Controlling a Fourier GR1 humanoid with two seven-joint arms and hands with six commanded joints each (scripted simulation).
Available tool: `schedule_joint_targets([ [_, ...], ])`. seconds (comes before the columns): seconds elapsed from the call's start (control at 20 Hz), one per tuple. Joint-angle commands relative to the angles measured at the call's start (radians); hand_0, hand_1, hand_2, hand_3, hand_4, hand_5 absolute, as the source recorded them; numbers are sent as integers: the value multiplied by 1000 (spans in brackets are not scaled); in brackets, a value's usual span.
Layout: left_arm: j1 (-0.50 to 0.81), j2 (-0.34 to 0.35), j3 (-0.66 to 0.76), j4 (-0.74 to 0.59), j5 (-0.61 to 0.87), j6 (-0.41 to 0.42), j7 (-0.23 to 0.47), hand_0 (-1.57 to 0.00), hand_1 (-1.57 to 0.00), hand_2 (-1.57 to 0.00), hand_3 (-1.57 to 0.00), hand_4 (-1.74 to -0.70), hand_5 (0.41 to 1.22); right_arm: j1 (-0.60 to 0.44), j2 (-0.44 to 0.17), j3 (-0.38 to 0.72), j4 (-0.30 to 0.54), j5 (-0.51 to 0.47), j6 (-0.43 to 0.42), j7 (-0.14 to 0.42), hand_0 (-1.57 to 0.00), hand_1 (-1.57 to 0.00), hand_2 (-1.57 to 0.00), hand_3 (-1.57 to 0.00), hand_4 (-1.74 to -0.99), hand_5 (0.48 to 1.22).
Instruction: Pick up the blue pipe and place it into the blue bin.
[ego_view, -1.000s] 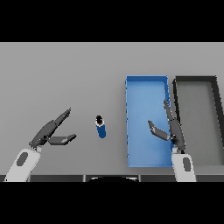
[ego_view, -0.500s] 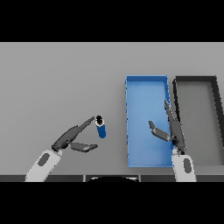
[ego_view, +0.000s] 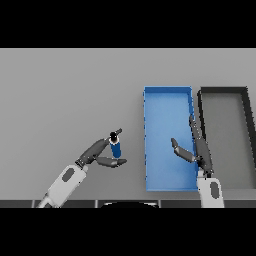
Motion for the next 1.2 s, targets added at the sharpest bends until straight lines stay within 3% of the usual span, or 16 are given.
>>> schedule_joint_targets([
  [0.0, 3, -2, -4, 4, -7, 3, -13, 1, 1, 1, 1, -1051, 418, -2, -13, -13, 12, -8, 5, -3, 1, 1, 1, 1, -1221, 645],
  [0.2, -27, -64, 3, 58, 23, -12, -47, 1, 1, 1, 1, -1107, 463, 19, -14, -5, -13, 7, -2, -20, 1, 1, 1, 1, -1207, 650],
  [0.3, -28, -93, 19, 78, 54, -16, -75, 1, -41, -151, -121, -1186, 550, 12, -28, -17, -13, -6, 6, -13, 1, 1, 1, 1, -1213, 655],
  [0.35, -14, -102, 24, 71, 72, -18, -86, -10, -156, -308, -276, -1243, 613, 2, -21, -16, -5, -10, 6, -5, 1, 1, 1, 1, -1217, 655],
  [0.4, -14, -118, 33, 84, 92, -24, -87, -125, -319, -485, -535, -1281, 735, 3, -20, -16, -4, -8, 3, -5, 1, 1, 1, 1, -1220, 656],
  [0.5, -11, -134, 36, 88, 100, -15, -89, -602, -752, -865, -908, -1439, 910, 5, -13, -4, -9, 3, 1, 0, 1, 1, 1, 1, -1219, 657],
  [0.65, -2, -135, 24, 63, 96, -26, -84, -1075, -1151, -1210, -1194, -1580, 1062, -5, -10, -12, 8, -10, 5, 4, 1, 1, 1, 1, -1233, 660],
  [0.7, 5, -135, 18, 53, 86, -12, -95, -1174, -1235, -1282, -1270, -1553, 1094, -7, -6, -8, 14, -8, 6, 3, 1, 1, 1, 1, -1228, 656],
  [0.9, 7, -166, 9, 44, 38, 24, -136, -1408, -1434, -1453, -1448, -1492, 1169, -15, 0, -5, 20, -10, 9, -6, 1, 1, 1, 1, -1220, 635],
  [1.15, -10, -183, 29, -48, 40, 19, -156, -1518, -1526, -1532, -1531, -1469, 1204, -17, -7, -12, 1, -17, 7, 9, 1, 1, 1, 1, -1226, 636],
])
